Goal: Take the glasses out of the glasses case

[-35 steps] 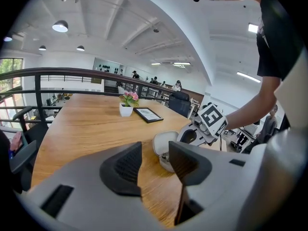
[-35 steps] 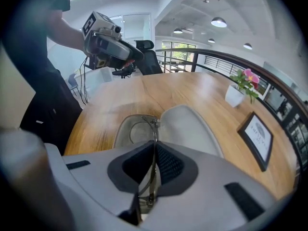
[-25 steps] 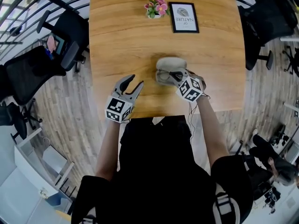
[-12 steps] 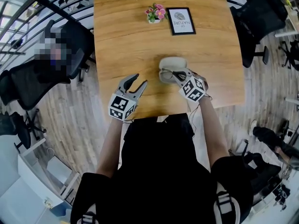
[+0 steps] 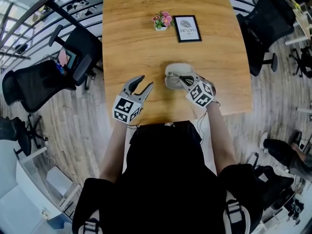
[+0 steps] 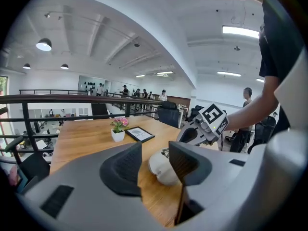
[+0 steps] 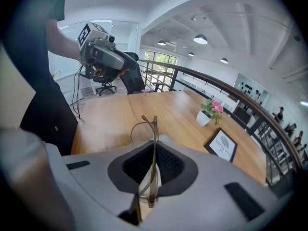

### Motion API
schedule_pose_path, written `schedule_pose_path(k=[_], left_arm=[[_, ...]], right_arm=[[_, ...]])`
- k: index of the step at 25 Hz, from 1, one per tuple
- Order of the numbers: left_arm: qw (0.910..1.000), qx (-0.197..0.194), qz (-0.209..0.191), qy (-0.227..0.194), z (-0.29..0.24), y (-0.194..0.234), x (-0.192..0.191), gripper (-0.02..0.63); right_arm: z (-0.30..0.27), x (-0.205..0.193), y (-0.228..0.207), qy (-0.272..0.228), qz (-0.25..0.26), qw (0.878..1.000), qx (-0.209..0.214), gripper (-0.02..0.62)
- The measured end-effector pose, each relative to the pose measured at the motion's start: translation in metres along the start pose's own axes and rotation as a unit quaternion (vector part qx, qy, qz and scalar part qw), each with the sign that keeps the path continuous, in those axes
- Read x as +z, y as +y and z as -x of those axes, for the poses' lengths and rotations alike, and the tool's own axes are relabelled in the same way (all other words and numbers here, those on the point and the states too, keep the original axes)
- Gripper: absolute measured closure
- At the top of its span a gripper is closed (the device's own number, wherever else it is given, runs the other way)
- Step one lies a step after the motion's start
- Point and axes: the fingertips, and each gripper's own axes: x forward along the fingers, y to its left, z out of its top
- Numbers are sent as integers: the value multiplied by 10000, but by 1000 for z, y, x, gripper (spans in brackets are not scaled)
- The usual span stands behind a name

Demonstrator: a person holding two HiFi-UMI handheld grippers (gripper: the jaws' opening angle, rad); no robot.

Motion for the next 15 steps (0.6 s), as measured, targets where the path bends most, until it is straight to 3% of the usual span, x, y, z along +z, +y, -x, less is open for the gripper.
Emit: schedule_pose_path(k=[15], left_arm=[[9959, 870, -210, -148, 9, -17, 36, 420]], right_arm=[[27, 21, -19, -470, 564, 9967, 358, 572]])
